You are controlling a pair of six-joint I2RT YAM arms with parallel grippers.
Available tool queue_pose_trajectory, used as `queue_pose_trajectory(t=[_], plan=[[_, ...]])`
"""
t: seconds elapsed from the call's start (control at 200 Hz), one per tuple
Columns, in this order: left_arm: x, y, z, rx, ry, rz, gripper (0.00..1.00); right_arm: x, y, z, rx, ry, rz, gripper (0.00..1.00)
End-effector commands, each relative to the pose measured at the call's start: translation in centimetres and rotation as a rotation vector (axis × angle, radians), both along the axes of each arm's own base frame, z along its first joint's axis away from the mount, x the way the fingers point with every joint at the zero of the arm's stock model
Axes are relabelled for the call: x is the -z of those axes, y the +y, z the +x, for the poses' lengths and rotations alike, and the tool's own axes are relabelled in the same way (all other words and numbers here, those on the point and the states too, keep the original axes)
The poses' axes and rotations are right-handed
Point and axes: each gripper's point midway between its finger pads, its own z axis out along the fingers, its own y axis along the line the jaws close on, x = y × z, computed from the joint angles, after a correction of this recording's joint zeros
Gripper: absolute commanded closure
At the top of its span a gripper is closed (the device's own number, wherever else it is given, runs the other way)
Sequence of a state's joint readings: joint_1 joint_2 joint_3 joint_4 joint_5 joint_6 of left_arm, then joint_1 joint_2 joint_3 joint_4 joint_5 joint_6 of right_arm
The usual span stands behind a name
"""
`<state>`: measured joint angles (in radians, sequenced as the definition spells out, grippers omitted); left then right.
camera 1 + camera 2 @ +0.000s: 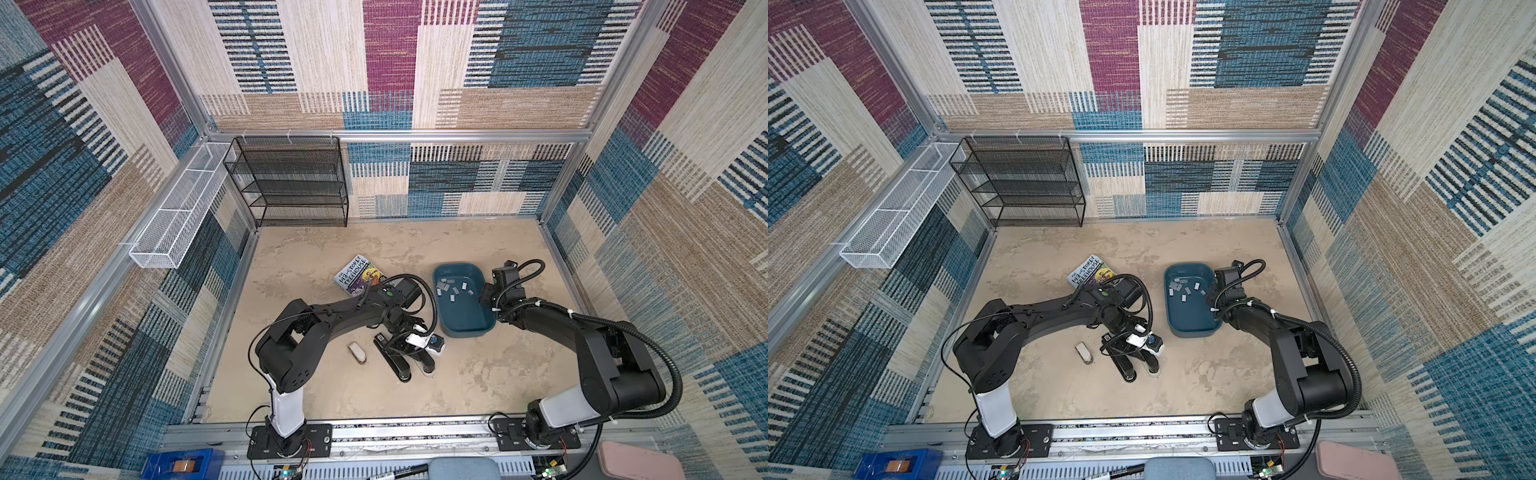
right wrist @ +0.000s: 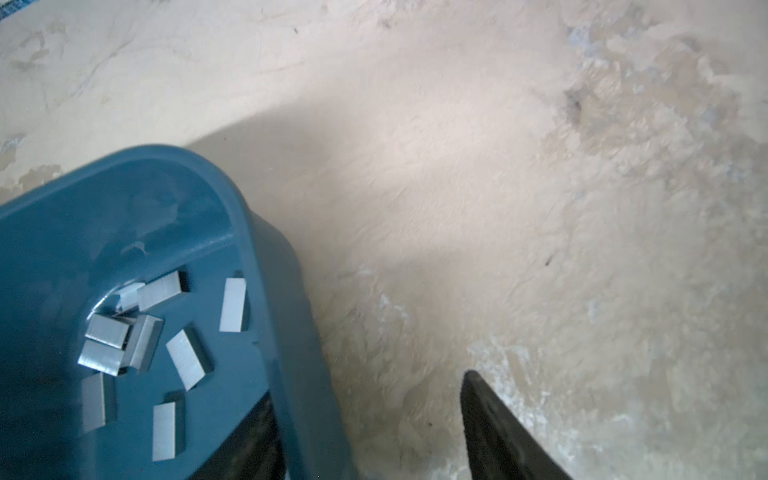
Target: Load the staples into the stapler
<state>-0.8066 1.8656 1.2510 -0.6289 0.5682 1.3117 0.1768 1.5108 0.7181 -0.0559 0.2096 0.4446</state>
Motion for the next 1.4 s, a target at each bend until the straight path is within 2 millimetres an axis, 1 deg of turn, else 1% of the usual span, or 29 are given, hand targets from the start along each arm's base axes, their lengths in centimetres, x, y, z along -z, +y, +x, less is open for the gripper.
queue_pose_trajectory(t=[0.0, 0.1, 0.195, 0.28, 0.366, 0.461, 0.601, 0.771, 1.072, 1.157, 1.242, 1.352, 1.392], plan=[[0.5, 1.1, -0.1, 0.013, -0.007, 0.066, 0.5, -0.5, -0.3, 1.2, -0.001, -0.012, -0.012, 0.37], [0.6, 1.0, 0.2, 0.011, -0.012, 0.08, 0.48, -0.9, -0.7, 2.1, 0.006, -0.01, -0.028, 0.38], [1.1, 1.1, 0.5, 0.01, -0.008, 0.106, 0.47, -2.0, -0.5, 2.9, -0.008, -0.031, -0.025, 0.38], [1.4, 1.1, 0.4, 0.013, 0.003, 0.119, 0.47, -3.2, 0.0, 3.1, -0.03, -0.064, -0.008, 0.31], [0.9, 0.9, 0.1, 0.03, 0.009, 0.092, 0.47, -4.5, 0.5, 2.9, -0.052, -0.105, 0.015, 0.26], [0.3, 0.6, -0.4, 0.05, 0.015, 0.065, 0.47, -5.8, 0.8, 2.3, -0.072, -0.15, 0.038, 0.19], [0.3, 0.2, -1.2, 0.084, 0.002, 0.067, 0.47, -7.7, 0.8, 1.0, -0.078, -0.213, 0.055, 0.12], [0.5, -0.2, -1.7, 0.11, -0.009, 0.072, 0.48, -9.4, 0.7, -0.8, -0.083, -0.269, 0.072, 0.09], [2.2, -0.2, -0.9, 0.097, -0.042, 0.148, 0.51, -12.0, 1.2, -3.2, -0.119, -0.369, 0.123, 0.06], [2.2, -0.1, -0.8, 0.098, -0.05, 0.15, 0.54, -12.5, 1.3, -3.6, -0.13, -0.385, 0.132, 0.05], [2.0, -0.1, -0.9, 0.11, -0.056, 0.141, 0.61, -12.8, 1.4, -4.0, -0.136, -0.398, 0.139, 0.05], [1.8, 0.0, -1.0, 0.123, -0.057, 0.143, 0.75, -13.2, 1.6, -4.2, -0.146, -0.412, 0.147, 0.05], [1.8, 0.1, -0.9, 0.128, -0.055, 0.149, 0.81, -13.4, 1.7, -4.3, -0.152, -0.419, 0.152, 0.05]])
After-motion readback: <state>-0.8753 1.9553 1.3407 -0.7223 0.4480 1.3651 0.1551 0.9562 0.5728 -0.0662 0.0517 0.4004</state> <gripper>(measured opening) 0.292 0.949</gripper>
